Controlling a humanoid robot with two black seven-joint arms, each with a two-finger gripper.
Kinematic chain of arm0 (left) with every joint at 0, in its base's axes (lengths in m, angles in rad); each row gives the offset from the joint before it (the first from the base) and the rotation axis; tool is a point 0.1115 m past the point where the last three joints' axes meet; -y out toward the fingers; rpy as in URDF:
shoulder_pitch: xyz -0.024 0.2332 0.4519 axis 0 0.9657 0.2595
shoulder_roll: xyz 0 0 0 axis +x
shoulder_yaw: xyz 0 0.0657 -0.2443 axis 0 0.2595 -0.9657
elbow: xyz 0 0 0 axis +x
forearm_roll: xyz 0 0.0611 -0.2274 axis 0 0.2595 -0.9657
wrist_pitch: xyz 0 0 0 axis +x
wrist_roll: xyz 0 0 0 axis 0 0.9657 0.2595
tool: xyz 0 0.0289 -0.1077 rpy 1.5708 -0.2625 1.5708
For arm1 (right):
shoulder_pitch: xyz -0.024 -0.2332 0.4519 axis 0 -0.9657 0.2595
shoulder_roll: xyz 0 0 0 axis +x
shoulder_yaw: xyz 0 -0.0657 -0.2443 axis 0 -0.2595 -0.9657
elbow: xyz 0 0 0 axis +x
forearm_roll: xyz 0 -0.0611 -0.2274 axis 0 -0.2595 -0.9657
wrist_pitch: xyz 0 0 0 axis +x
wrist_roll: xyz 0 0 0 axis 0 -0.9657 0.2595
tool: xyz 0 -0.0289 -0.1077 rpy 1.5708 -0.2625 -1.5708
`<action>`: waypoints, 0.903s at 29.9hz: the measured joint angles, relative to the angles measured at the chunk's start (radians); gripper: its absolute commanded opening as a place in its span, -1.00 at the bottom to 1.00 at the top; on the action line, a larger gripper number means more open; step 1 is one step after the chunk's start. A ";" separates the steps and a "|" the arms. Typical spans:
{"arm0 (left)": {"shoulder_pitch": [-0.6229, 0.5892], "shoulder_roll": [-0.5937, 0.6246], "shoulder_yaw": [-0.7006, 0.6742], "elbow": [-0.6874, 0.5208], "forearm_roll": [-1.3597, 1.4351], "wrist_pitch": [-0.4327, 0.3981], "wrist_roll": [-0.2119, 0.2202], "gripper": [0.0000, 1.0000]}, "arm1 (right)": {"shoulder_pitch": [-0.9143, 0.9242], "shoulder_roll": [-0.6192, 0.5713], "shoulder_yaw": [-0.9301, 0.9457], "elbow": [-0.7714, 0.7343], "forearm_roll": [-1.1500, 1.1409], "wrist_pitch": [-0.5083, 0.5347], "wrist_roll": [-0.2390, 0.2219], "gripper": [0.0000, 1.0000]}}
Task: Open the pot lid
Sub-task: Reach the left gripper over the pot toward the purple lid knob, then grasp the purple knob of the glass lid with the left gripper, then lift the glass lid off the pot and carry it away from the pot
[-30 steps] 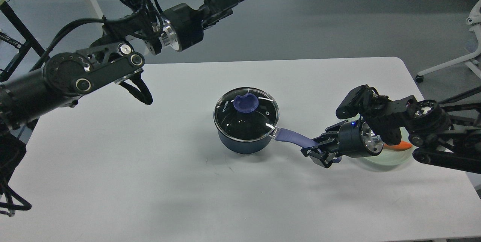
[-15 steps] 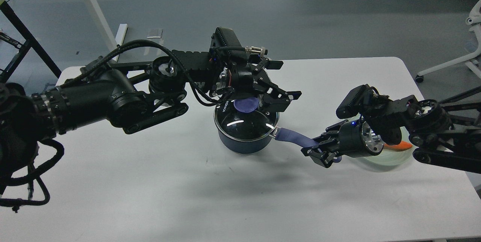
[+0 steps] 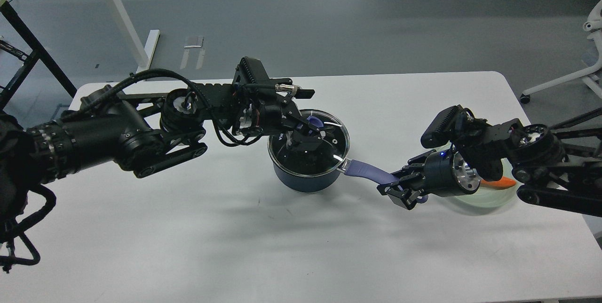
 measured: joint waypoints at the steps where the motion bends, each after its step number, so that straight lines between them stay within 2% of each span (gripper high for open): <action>1: 0.008 0.003 0.001 0.000 0.000 0.002 0.000 0.96 | 0.000 0.000 0.000 0.000 0.000 0.000 0.000 -0.48; 15: 0.061 -0.003 0.002 0.010 -0.094 0.009 -0.002 0.84 | 0.000 -0.002 -0.001 0.000 -0.001 0.003 0.000 -0.48; 16: 0.066 -0.003 0.002 0.011 -0.094 0.009 -0.002 0.79 | 0.000 -0.002 -0.001 0.000 -0.001 0.003 0.000 -0.48; 23: 0.098 0.000 0.003 0.012 -0.091 0.010 -0.002 0.14 | 0.001 -0.001 -0.001 0.000 -0.002 0.003 0.000 -0.48; 27: 0.099 0.006 0.002 0.012 -0.093 0.011 -0.002 -0.07 | 0.001 -0.001 -0.001 0.000 -0.002 0.003 0.000 -0.48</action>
